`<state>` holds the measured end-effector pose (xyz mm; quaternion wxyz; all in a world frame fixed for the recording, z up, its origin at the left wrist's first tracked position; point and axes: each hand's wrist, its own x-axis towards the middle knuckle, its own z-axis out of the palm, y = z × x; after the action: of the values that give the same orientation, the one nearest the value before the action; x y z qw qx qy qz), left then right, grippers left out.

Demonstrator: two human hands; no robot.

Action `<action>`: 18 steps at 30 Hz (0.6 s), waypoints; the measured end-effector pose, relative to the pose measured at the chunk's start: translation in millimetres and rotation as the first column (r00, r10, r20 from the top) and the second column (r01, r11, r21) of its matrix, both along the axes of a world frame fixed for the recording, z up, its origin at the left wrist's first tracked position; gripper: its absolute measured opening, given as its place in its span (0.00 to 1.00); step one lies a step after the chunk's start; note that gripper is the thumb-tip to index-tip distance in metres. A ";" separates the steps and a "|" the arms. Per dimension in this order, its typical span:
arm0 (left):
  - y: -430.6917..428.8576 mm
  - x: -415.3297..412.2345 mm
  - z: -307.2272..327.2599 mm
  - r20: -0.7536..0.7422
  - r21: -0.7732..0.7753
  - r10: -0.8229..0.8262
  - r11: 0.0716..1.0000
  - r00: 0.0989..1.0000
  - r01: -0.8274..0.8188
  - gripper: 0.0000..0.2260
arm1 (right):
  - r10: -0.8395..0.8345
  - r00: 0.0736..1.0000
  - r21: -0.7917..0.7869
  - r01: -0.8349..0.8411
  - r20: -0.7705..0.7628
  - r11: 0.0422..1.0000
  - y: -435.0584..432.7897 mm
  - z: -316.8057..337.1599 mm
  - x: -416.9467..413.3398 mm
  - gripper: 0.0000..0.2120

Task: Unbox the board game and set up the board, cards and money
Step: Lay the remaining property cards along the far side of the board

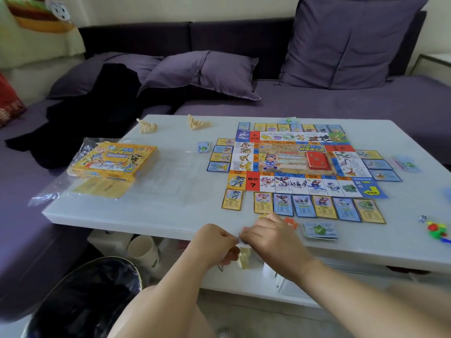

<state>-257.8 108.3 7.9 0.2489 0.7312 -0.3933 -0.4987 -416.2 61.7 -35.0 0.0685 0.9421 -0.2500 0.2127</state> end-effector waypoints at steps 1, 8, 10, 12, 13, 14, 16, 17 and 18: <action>1.4 -2.5 2.2 -0.120 0.047 0.059 0.997 0.991 -0.054 0.08 | 0.010 1.000 0.000 -0.010 0.003 1.000 0.6 0.7 -0.1 0.07; 8.9 -8.0 1.0 -0.552 0.211 0.318 0.947 0.771 -0.240 0.13 | 0.112 0.982 -0.131 -0.091 0.155 0.987 -0.9 0.7 -3.7 0.09; 10.0 -9.0 2.9 -0.636 0.220 0.347 0.938 0.689 -0.269 0.14 | 0.145 0.972 -0.138 -0.120 0.183 0.983 2.5 6.1 -4.9 0.11; 10.9 -14.3 6.0 -0.739 0.216 0.344 0.936 0.580 -0.279 0.16 | 0.178 0.969 -0.140 -0.155 0.172 0.978 7.6 12.2 -6.8 0.11; 12.1 -19.4 8.5 -0.792 0.217 0.334 0.936 0.511 -0.277 0.17 | 0.178 0.971 -0.143 -0.155 0.159 0.977 9.9 16.0 -8.0 0.11; 13.2 -25.6 10.4 -0.836 0.224 0.330 0.935 0.439 -0.276 0.18 | 0.158 0.973 -0.102 -0.142 0.167 0.985 12.1 17.5 -8.5 0.11; 13.7 -38.2 11.7 -0.883 0.248 0.345 0.919 0.320 -0.306 0.20 | 0.034 0.977 0.067 -0.049 0.210 0.996 14.7 16.9 -12.3 0.13; 12.8 -43.8 12.1 -0.893 0.263 0.358 0.907 0.272 -0.330 0.20 | -0.019 0.977 0.121 -0.007 0.213 0.993 15.4 15.7 -14.5 0.17; 10.7 -48.5 12.1 -0.900 0.280 0.371 0.894 0.228 -0.350 0.20 | -0.041 0.972 0.159 0.004 0.233 0.987 15.8 18.1 -15.9 0.18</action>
<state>-306.3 119.0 20.0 0.5301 0.3779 0.0083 -0.7590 -432.1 77.6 -16.9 -0.0338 0.9098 -0.2831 0.3017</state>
